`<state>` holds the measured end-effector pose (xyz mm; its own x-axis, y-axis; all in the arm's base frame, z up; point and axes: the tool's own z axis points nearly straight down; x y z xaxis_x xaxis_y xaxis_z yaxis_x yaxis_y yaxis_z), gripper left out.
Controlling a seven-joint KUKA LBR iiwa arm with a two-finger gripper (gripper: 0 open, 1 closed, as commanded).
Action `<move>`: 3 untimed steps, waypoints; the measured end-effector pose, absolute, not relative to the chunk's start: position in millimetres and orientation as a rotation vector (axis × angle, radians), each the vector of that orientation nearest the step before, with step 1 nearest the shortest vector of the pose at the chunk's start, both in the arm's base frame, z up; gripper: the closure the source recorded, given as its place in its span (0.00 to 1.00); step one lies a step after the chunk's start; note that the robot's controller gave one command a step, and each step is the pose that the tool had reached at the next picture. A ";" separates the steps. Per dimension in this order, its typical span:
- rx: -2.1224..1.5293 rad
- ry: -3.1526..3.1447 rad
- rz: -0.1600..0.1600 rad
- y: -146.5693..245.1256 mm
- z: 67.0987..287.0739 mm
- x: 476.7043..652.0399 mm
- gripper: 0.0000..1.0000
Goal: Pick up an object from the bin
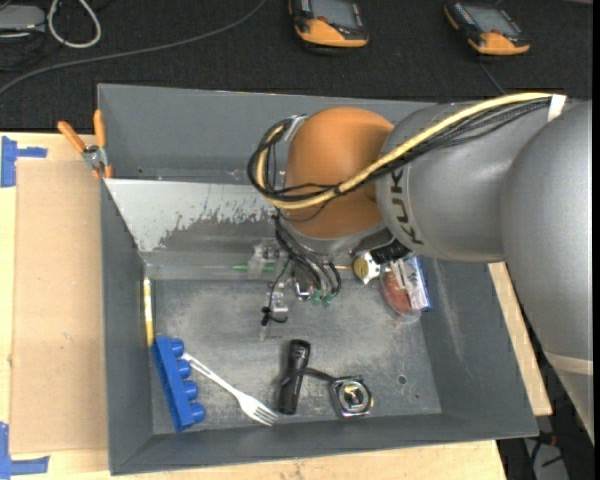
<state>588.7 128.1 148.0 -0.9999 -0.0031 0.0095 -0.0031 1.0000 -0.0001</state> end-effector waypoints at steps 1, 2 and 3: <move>0.000 -3.140 -0.001 127.3 152.8 590.4 0.00; 0.426 -3.112 -0.004 85.6 95.0 560.3 0.00; 0.608 -3.071 -0.005 69.5 67.6 549.0 0.00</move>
Offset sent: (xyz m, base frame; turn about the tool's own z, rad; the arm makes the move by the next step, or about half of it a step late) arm -0.0413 -0.0634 -0.0780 -0.3683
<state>549.0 69.5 67.6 -0.9245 -0.3811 0.0099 -0.3811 0.9245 0.0053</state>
